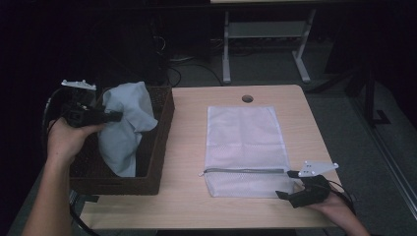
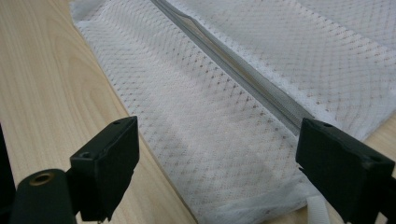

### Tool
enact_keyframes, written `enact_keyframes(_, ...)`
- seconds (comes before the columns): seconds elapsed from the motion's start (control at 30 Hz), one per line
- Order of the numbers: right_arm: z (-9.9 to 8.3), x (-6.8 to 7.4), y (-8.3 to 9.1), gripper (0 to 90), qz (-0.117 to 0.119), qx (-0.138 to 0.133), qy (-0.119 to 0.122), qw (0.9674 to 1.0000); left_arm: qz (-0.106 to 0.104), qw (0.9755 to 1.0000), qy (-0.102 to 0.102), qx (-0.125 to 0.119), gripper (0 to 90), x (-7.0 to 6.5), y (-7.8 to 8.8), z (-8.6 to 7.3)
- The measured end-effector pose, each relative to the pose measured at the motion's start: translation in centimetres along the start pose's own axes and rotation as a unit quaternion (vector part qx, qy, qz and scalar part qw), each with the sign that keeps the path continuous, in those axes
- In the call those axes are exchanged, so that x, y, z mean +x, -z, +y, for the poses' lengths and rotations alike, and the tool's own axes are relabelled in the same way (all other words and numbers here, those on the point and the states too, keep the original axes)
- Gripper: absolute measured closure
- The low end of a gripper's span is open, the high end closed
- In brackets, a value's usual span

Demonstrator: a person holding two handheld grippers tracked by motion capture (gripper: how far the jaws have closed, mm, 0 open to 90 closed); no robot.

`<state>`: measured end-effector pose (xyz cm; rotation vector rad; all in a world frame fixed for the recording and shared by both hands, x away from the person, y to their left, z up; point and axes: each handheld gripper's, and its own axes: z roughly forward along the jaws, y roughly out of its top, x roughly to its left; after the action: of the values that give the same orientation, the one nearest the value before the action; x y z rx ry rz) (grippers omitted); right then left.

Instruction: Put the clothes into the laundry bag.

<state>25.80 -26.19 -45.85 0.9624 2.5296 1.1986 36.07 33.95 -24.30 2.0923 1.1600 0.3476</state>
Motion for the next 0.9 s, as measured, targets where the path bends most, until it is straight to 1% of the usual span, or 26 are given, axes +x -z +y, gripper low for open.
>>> enact_keyframes(0.13,0.0,0.0,0.0,13.0,0.0,0.0,0.0,1.0,-0.013,0.9998,-0.012,-0.011,70.0,-1.0,0.8,1.2)
enact_keyframes(0.3,0.0,-0.1,0.0,13.0,0.0,0.0,-0.001,1.0,-0.033,0.9991,-0.021,-0.018,70.0,-2.3,1.0,2.3)
enact_keyframes(0.4,-0.1,-0.1,0.0,13.0,-0.001,-0.001,-0.002,1.0,-0.044,0.9983,-0.033,-0.019,70.0,-3.2,0.8,3.0)
enact_keyframes(0.53,-0.1,-0.2,0.1,13.0,-0.001,-0.002,-0.003,1.0,-0.057,0.9974,-0.04,-0.018,70.0,-4.4,0.4,3.6)
enact_keyframes(0.9,-0.1,-0.2,0.1,13.0,-0.001,-0.002,-0.003,1.0,-0.089,0.9936,-0.066,-0.022,70.0,-7.6,-0.4,5.8)
